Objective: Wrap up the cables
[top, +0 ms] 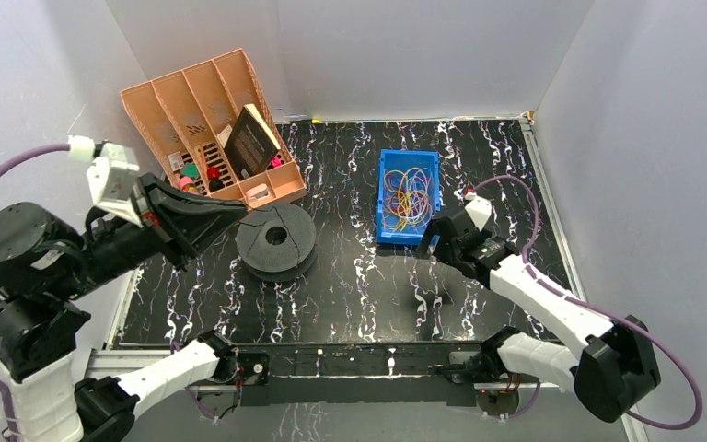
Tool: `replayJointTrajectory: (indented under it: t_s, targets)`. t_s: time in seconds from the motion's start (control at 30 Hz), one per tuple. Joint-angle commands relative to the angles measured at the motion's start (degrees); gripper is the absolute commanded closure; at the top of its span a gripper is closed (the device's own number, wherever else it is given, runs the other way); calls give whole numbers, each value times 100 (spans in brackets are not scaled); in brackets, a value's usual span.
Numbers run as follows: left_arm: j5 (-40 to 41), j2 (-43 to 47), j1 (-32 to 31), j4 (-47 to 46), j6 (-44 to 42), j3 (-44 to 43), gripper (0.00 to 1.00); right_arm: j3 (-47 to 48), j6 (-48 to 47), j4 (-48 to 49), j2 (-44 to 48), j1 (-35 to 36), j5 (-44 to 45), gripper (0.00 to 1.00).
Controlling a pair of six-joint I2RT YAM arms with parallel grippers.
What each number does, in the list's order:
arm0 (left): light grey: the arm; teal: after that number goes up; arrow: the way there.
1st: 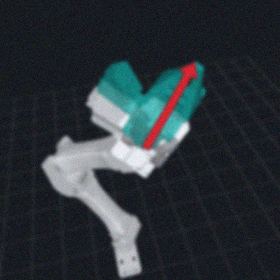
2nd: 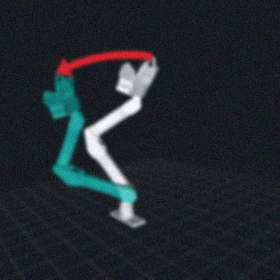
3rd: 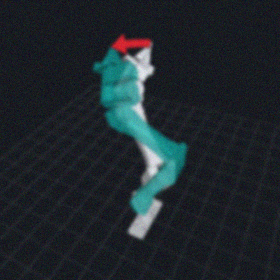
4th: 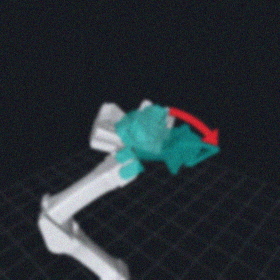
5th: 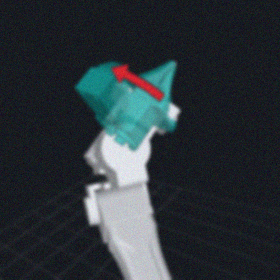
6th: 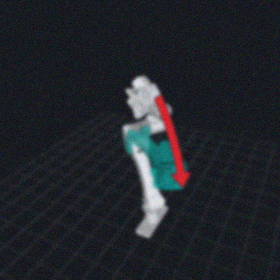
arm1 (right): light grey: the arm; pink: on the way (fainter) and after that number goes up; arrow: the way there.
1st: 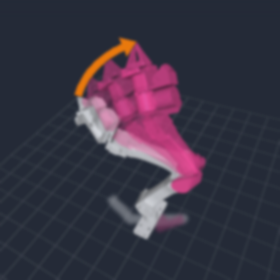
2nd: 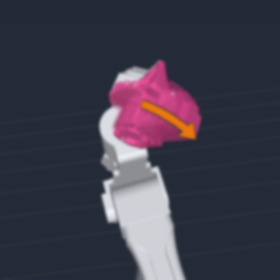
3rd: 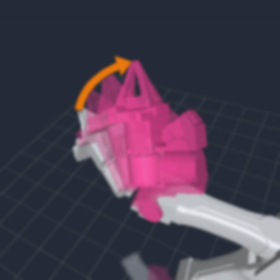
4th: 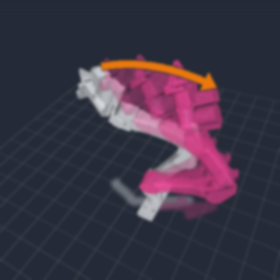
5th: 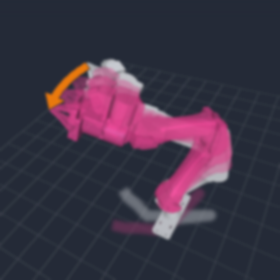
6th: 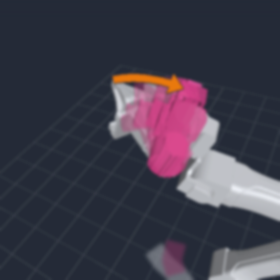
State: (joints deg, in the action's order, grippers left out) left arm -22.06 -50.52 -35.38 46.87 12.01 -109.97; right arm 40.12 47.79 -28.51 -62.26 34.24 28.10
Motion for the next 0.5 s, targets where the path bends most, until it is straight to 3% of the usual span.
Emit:
replayJointTrajectory:
  t_s: [0.0, 0.47]
  targets:
    - [-229, -215, 4, 10, 78, 211, 100, 323, -582, 344, 499, -14, -582, 2]
    - [-1218, -778, 4, -698, 267, 1188, 100, 881, -1960, 837, 1678, -14, -2982, 12]
